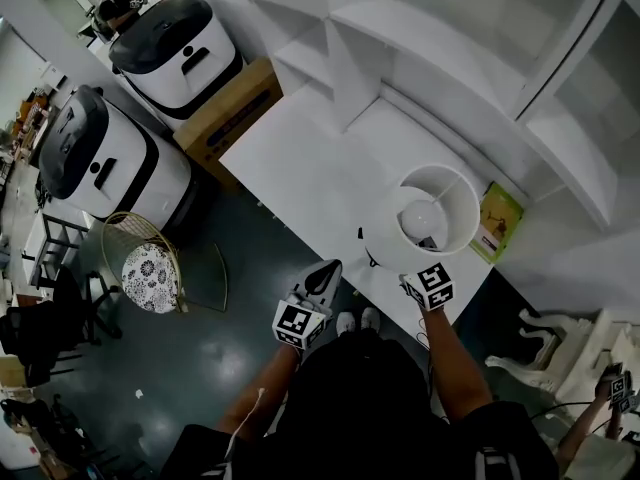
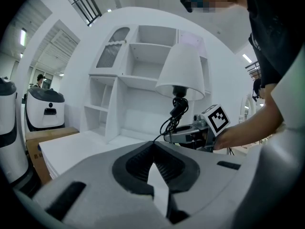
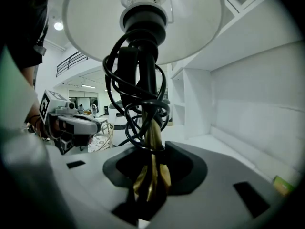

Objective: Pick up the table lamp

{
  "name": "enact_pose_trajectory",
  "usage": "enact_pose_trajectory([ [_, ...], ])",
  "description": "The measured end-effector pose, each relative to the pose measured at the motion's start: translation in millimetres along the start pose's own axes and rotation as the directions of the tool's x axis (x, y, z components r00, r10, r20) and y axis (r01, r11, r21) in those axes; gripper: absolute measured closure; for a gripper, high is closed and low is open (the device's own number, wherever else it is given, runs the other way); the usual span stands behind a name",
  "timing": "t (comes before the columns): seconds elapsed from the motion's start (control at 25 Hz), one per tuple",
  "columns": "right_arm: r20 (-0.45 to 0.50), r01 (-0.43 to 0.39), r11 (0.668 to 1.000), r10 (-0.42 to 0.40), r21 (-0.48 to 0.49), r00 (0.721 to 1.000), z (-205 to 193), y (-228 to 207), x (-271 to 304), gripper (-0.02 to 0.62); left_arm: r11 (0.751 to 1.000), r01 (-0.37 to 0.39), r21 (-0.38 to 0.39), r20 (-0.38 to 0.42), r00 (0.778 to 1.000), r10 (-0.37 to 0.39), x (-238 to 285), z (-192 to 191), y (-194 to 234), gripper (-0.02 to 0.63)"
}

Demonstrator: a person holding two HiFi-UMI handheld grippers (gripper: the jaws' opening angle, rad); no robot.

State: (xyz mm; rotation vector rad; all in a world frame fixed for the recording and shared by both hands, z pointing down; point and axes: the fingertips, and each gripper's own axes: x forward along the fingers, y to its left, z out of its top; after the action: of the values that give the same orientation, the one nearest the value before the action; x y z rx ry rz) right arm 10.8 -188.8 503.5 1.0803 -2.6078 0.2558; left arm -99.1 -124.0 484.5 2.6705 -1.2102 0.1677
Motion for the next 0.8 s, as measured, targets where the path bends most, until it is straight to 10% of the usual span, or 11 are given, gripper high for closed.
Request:
enact_pose_trajectory([
  [0.8,0.017,-0.025,1.000,0.025,-0.014,1.000,29,29,-48,0.465,1.000,0.013,0.008,0.042,0.999,-0.014,-6,34,-23,0.588],
])
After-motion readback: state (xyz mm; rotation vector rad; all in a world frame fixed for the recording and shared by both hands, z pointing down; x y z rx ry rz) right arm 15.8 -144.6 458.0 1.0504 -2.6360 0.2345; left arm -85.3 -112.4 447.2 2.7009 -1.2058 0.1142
